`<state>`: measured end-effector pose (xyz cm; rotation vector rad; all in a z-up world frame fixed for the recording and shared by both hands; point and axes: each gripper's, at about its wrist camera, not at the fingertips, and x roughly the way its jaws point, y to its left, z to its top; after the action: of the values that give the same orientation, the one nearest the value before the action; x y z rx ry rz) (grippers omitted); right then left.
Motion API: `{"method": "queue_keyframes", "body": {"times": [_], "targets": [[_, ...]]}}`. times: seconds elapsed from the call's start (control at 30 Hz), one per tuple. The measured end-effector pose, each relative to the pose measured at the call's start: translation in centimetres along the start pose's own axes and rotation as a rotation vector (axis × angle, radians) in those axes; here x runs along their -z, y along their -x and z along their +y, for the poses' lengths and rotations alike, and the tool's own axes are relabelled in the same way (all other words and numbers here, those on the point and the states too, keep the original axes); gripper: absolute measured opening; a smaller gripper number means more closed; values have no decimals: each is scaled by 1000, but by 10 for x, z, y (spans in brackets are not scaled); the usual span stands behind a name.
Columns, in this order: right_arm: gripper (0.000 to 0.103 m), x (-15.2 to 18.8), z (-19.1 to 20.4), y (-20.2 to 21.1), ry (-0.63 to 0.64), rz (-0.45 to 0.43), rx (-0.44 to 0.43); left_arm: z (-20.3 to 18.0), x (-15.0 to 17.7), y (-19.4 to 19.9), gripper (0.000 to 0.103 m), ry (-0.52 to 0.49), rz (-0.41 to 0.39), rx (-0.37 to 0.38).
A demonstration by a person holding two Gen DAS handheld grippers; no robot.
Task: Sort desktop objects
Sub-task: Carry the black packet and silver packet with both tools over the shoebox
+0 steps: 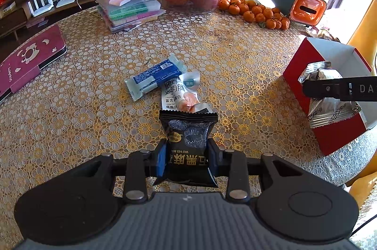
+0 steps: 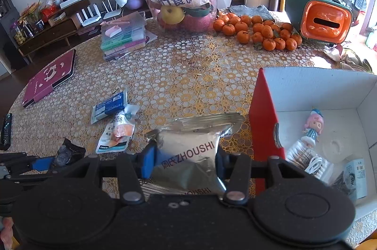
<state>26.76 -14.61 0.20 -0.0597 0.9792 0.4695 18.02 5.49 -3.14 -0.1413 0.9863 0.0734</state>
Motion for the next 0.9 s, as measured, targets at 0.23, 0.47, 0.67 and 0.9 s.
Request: {"method": "queue_keyframes", "body": {"times": [0.23, 0.47, 0.67, 0.9], "targets": [[48, 1, -14, 24, -3, -26, 4, -19, -6, 18, 33, -45, -15, 21], [48, 1, -34, 48, -19, -58, 19, -42, -14, 29, 33, -97, -21, 44], [48, 4, -57, 62, -39, -70, 45, -64, -20, 37, 33, -147, -23, 74], [48, 8, -87, 81, -61, -87, 85, -97, -32, 41, 33, -206, -31, 106]]}}
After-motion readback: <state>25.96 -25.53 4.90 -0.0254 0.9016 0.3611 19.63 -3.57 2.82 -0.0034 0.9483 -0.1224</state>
